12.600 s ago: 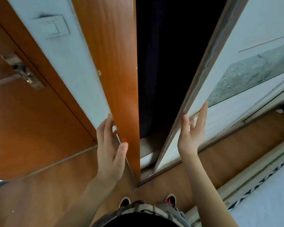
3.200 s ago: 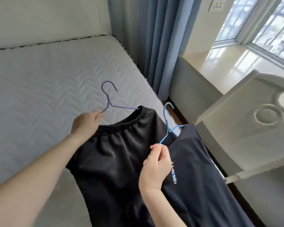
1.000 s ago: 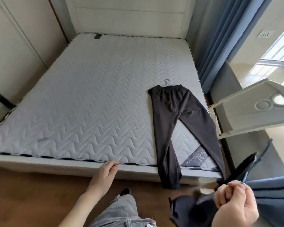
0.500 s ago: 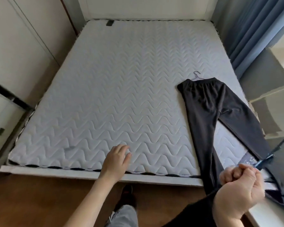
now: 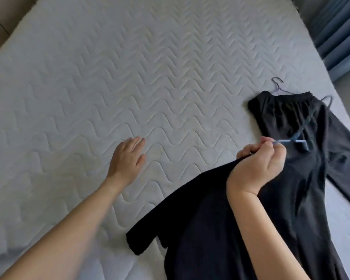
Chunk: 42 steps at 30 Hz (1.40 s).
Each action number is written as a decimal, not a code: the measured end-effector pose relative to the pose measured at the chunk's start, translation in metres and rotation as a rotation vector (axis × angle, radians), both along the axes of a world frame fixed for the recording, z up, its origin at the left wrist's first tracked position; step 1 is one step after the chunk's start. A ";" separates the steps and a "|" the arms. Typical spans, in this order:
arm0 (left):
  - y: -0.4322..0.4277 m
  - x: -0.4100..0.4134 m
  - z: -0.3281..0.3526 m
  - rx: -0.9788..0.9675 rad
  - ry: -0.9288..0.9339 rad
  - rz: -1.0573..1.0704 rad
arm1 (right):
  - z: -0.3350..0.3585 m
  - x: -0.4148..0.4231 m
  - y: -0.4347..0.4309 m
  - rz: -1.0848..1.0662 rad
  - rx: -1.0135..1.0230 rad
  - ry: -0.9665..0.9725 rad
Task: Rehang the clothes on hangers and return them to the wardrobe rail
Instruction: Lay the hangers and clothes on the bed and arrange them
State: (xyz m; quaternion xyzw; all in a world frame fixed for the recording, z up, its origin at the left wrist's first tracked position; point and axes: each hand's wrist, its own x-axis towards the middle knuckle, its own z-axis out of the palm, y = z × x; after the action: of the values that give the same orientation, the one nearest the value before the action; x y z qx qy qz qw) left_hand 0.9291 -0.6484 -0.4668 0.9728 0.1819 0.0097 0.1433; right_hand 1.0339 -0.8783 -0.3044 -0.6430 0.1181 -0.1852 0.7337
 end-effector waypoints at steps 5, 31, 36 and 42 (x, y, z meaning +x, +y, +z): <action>0.044 0.030 -0.114 0.070 -0.083 0.126 | -0.119 0.074 0.062 0.160 -0.228 0.027; 0.050 0.030 -0.149 0.064 -0.292 0.174 | -0.246 0.271 0.220 0.593 -1.196 0.409; 0.049 0.030 -0.146 0.072 -0.292 0.183 | -0.246 0.290 0.218 0.814 -1.561 0.385; 0.048 0.028 -0.147 0.054 -0.249 0.217 | -0.211 0.259 0.177 0.709 -1.383 0.145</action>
State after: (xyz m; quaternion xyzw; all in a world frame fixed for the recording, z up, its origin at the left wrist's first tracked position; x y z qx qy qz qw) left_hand 0.9574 -0.6000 -0.6138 0.9423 0.2662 0.1502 0.1368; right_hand 1.2928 -0.7016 -0.5156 -0.9641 -0.1890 0.0713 0.1722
